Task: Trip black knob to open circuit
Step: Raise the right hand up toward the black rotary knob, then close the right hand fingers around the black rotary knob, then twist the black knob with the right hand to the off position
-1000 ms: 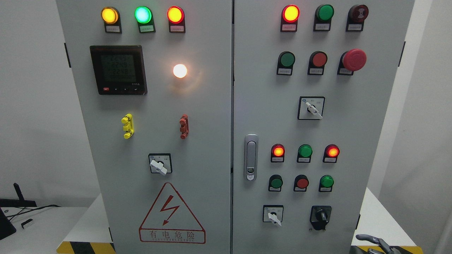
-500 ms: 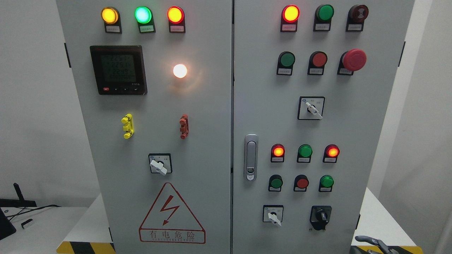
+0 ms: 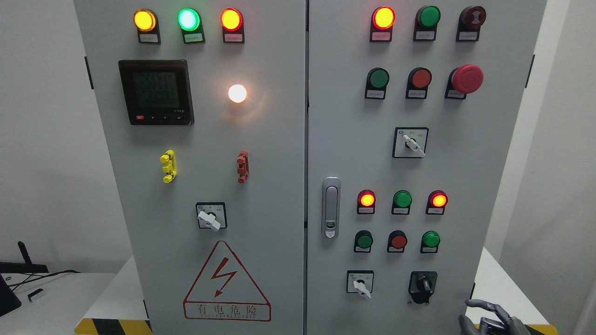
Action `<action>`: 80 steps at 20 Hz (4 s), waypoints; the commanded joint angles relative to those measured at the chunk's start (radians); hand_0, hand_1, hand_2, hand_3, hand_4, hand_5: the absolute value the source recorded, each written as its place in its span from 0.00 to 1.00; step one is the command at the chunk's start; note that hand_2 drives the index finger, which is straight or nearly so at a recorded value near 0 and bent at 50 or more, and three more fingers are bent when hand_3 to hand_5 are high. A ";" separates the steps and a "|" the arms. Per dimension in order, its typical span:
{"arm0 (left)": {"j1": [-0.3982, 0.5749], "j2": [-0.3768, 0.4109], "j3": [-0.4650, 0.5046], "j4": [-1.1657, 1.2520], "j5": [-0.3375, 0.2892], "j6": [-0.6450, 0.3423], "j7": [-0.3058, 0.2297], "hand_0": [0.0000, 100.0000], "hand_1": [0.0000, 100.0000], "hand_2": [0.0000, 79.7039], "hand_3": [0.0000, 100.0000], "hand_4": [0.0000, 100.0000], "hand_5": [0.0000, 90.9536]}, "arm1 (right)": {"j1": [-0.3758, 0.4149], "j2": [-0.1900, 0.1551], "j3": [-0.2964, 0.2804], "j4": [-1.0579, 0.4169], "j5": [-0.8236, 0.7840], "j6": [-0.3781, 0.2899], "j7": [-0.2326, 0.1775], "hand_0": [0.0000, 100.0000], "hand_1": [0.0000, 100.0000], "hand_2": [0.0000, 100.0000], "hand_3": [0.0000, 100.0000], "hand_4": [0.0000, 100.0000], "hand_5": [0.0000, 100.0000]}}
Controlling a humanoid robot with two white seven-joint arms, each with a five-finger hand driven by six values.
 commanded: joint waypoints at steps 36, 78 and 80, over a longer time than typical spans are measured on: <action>0.000 0.000 0.000 -0.001 -0.031 0.001 -0.001 0.12 0.39 0.00 0.00 0.00 0.00 | -0.077 0.072 0.108 0.059 0.057 0.005 -0.019 0.37 0.74 0.37 1.00 1.00 0.95; 0.000 0.000 0.000 0.000 -0.031 0.001 -0.001 0.12 0.39 0.00 0.00 0.00 0.00 | -0.080 0.083 0.149 0.040 0.048 0.004 -0.005 0.39 0.75 0.39 1.00 1.00 0.94; 0.000 -0.001 0.000 0.000 -0.031 0.001 -0.001 0.12 0.39 0.00 0.00 0.00 0.00 | -0.080 0.083 0.149 0.042 0.048 0.004 -0.005 0.39 0.75 0.39 1.00 1.00 0.94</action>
